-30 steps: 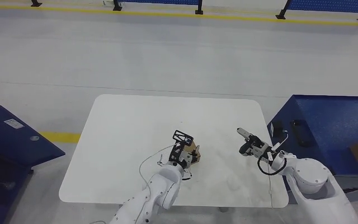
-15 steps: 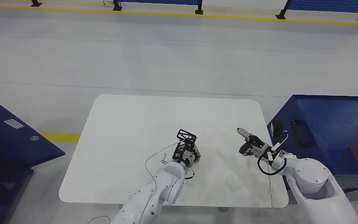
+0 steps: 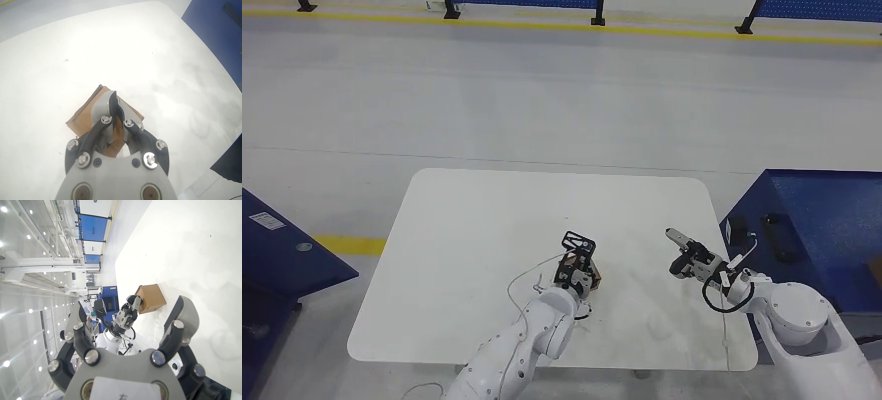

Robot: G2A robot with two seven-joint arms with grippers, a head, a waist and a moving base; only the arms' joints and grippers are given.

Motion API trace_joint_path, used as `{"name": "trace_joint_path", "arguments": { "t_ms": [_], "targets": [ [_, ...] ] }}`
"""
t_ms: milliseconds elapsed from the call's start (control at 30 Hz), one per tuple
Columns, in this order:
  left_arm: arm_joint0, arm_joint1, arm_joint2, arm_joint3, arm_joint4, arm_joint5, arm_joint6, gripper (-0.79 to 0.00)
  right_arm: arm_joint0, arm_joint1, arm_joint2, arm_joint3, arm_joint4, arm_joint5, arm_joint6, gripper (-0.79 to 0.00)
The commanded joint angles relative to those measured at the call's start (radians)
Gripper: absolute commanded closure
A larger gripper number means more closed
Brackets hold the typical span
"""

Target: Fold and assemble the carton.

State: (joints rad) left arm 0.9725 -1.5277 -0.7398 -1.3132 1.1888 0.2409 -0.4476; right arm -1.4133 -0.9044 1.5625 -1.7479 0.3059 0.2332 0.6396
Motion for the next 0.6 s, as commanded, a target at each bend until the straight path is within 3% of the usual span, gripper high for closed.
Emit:
{"name": "trace_joint_path", "arguments": {
  "t_ms": [0, 567],
  "targets": [
    [0.000, -0.004, -0.004, -0.005, -0.005, 0.004, 0.017, 0.000, 0.000, 0.000, 0.000, 0.000, 0.000, 0.000, 0.000, -0.785],
    [0.014, -0.019, -0.027, 0.009, 0.011, -0.023, 0.006, 0.000, 0.000, 0.000, 0.000, 0.000, 0.000, 0.000, 0.000, -0.785]
  ]
}}
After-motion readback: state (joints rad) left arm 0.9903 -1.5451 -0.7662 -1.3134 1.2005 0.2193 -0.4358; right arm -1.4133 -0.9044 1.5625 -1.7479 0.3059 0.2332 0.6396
